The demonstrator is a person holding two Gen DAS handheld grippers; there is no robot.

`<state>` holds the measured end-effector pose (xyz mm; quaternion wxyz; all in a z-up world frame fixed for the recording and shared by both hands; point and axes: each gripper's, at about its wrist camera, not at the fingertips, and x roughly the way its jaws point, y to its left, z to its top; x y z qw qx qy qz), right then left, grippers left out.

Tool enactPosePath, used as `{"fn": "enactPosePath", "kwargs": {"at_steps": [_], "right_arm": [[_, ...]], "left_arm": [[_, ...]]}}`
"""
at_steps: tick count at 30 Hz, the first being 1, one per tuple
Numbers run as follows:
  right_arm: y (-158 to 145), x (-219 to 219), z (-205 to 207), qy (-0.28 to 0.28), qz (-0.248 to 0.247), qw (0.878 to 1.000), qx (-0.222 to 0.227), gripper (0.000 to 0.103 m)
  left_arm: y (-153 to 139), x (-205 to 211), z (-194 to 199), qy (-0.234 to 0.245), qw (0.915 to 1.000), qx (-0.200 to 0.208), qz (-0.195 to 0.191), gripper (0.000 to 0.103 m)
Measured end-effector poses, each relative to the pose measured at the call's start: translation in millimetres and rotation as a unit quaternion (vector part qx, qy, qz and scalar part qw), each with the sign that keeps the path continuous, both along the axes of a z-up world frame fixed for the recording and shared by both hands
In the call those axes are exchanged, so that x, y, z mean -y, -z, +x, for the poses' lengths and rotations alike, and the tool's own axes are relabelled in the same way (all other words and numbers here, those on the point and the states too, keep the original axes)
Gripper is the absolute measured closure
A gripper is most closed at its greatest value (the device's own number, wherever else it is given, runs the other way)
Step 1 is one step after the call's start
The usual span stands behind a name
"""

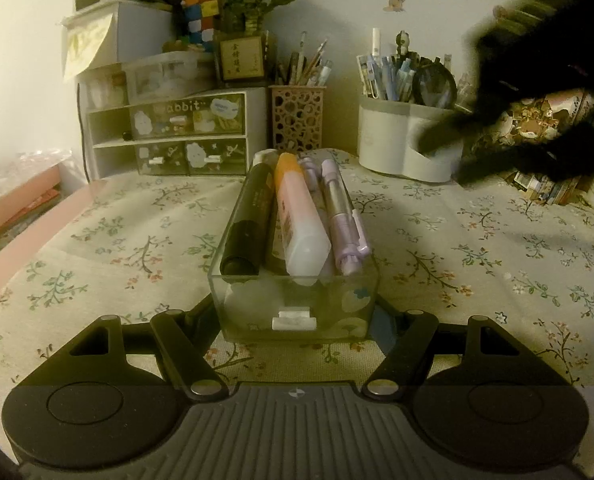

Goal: Organize stationery

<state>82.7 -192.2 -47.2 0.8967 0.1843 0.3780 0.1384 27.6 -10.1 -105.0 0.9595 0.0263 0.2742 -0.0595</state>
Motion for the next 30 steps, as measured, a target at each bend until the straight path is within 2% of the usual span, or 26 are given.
{"fn": "enactPosePath", "kwargs": {"at_steps": [5, 12, 17, 23, 30], "right_arm": [[22, 21, -35, 0.026, 0.011, 1.0, -0.013, 0.072], [41, 32, -54, 0.044, 0.008, 0.999, -0.023, 0.072], [50, 34, -59, 0.05, 0.026, 0.998, -0.014, 0.072], [56, 28, -65, 0.049, 0.006, 0.999, -0.015, 0.071], [60, 30, -74, 0.049, 0.026, 0.998, 0.002, 0.07]], "left_arm": [[-6, -2, 7, 0.006, 0.9997, -0.024, 0.001, 0.03], [-13, -2, 24, 0.017, 0.9976, -0.066, 0.011, 0.031], [-14, 0, 36, 0.024, 0.9968, -0.075, 0.014, 0.031], [-15, -1, 53, 0.032, 0.9962, -0.081, 0.012, 0.031], [-13, 2, 59, 0.024, 0.997, -0.072, 0.011, 0.03]]}}
